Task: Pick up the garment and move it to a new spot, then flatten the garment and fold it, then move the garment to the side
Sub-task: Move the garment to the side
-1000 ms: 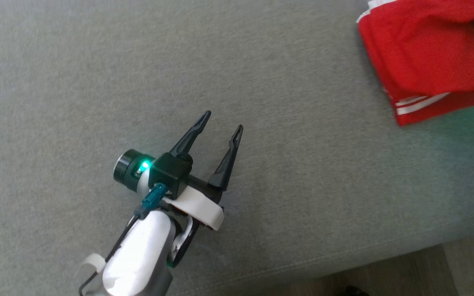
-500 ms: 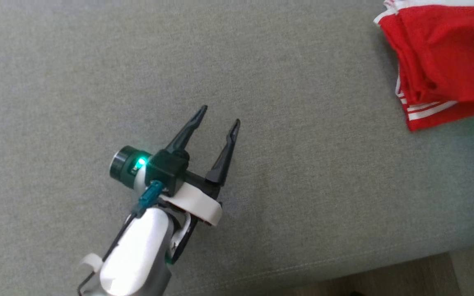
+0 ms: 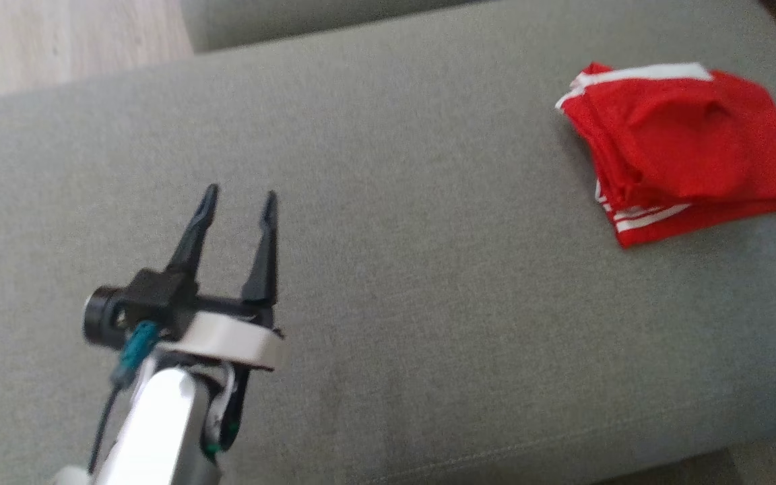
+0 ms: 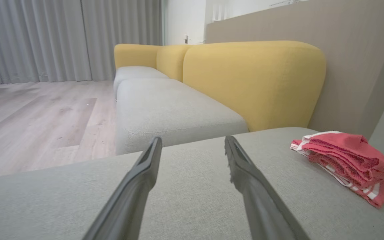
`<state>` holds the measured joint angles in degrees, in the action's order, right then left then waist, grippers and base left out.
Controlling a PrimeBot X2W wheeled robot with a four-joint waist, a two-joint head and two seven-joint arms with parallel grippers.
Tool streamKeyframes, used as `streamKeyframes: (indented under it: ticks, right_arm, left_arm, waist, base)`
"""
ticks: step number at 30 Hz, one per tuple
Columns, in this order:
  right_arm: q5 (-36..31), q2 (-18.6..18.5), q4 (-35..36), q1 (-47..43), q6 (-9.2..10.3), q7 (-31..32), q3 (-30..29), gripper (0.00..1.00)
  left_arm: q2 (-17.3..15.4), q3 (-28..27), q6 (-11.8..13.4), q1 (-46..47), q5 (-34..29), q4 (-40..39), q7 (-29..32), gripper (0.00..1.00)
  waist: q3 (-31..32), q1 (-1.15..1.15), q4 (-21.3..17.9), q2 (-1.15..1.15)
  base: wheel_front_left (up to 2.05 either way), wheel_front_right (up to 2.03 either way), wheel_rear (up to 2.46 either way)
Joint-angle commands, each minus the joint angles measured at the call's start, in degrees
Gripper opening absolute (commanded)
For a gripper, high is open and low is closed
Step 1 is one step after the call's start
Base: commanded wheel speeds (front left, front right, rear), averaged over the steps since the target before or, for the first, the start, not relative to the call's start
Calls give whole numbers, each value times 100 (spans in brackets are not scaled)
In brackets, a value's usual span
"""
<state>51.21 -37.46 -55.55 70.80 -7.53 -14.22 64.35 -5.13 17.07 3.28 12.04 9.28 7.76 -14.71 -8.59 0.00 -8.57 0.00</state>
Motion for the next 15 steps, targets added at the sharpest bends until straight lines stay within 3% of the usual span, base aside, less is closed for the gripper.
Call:
streamKeyframes:
  ticks: [1, 8, 14, 15]
  right_arm:
    - [19, -158, 233, -266, 4, -71, -148, 100]
    - [-64, -243, 1662, -1921, 4, -76, -1942, 100]
    - [-654, 385, 2797, -3962, 4, -77, -3612, 100]
    - [-846, 740, 3149, -4586, 4, -77, -4136, 100]
  left_arm:
    - [-86, -295, 68, 22, 48, -272, -29, 100]
    - [-119, -700, 199, -538, 188, -465, -29, 100]
    - [-60, -910, 220, -794, 157, -423, -29, 100]
    - [-24, -939, 237, -837, 101, -393, -29, 100]
  waist:
    - [328, 0, 29, 0]
    - [643, 0, 166, 0]
    - [728, 0, 340, 0]
    - [727, 0, 414, 0]
  base:
    - [0, 0, 0]
    - [0, 0, 0]
    - [0, 0, 0]
    - [0, 0, 0]
